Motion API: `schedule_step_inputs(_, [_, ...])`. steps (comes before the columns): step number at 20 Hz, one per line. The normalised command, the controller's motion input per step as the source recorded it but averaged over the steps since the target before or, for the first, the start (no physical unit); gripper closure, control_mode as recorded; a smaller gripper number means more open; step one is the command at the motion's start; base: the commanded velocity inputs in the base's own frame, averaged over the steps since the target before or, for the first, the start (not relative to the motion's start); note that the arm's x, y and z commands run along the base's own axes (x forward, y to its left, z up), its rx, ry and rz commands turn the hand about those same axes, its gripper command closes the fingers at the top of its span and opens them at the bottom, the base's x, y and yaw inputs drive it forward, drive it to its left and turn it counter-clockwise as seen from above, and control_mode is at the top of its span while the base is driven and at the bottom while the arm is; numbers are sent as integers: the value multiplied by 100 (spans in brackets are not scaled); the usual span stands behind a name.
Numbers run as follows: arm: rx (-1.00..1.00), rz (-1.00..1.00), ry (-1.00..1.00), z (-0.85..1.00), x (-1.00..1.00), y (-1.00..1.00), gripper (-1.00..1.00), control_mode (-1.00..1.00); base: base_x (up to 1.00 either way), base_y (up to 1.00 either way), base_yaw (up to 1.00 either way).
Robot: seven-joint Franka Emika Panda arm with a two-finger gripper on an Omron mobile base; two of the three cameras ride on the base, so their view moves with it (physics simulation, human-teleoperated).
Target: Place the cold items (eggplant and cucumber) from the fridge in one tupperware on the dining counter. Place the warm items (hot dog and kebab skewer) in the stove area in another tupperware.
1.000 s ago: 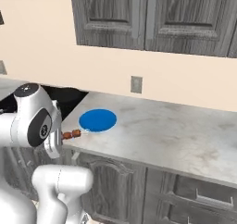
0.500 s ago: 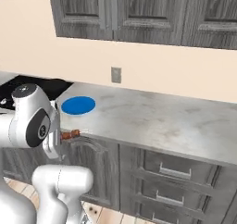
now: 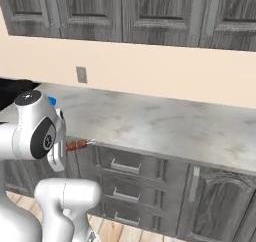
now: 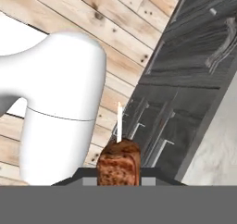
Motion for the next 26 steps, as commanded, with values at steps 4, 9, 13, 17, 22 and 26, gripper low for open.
schedule_step_inputs(4, [0, 0, 0, 0, 0, 0, 100, 100, -60, -96, -14])
schedule_step_inputs(9, [0, 0, 0, 0, 0, 0, 100, 100, -62, -77, -25])
schedule_step_inputs(13, [0, 0, 0, 0, 0, 0, 100, 100, -70, -30, -45])
schedule_step_inputs(17, [0, 0, 0, 0, 0, 0, 100, 100, -91, -19, -37])
schedule_step_inputs(22, [0, 0, 0, 0, 0, 0, 100, 100, -100, -56, -12])
schedule_step_inputs(26, [0, 0, 0, 0, 0, 0, 100, 100, -98, -68, -3])
